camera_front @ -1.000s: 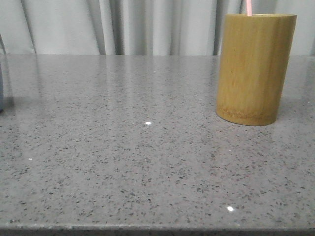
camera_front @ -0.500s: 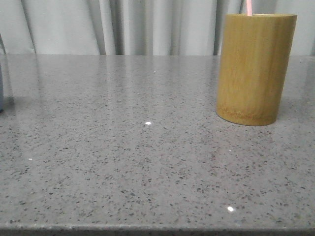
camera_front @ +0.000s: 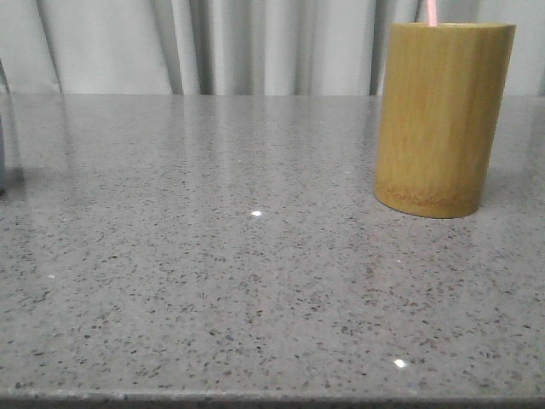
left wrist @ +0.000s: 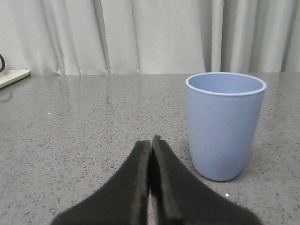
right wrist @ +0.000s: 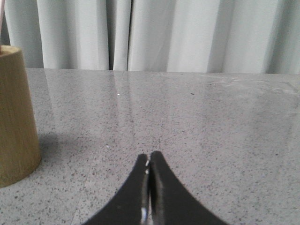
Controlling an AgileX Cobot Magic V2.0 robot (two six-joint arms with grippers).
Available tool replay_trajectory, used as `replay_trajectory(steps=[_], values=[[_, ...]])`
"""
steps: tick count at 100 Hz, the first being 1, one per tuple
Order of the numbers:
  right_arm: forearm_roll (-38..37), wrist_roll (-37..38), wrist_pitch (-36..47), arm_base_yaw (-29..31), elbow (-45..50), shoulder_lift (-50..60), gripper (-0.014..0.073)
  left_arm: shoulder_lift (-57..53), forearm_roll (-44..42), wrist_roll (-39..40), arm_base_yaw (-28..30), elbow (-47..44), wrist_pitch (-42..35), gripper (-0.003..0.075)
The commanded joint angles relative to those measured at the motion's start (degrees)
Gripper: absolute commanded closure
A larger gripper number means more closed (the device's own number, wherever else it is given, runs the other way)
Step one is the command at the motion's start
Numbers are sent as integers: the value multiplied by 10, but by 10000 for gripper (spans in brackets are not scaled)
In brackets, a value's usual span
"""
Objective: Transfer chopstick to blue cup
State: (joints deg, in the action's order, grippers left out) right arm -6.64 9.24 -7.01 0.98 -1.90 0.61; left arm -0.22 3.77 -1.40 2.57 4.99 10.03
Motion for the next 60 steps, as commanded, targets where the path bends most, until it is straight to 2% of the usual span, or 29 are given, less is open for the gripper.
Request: replay_trajectory(steps=[1, 9, 21, 43, 51, 60], values=[[-2, -1, -9, 2, -60, -2, 662, 12, 7, 1, 1, 71, 13, 739], [-2, -1, -56, 2, -109, -22, 662, 42, 7, 1, 1, 121, 49, 739], [3, -1, -117, 2, -176, -74, 662, 99, 8, 1, 1, 182, 55, 739], [8, -2, -170, 2, -278, -183, 659, 219, 8, 1, 1, 286, 84, 732], [8, -2, -172, 2, -305, -217, 627, 264, 8, 1, 1, 319, 102, 673], [8, -2, -172, 2, -334, -252, 519, 304, 8, 1, 1, 341, 108, 554]])
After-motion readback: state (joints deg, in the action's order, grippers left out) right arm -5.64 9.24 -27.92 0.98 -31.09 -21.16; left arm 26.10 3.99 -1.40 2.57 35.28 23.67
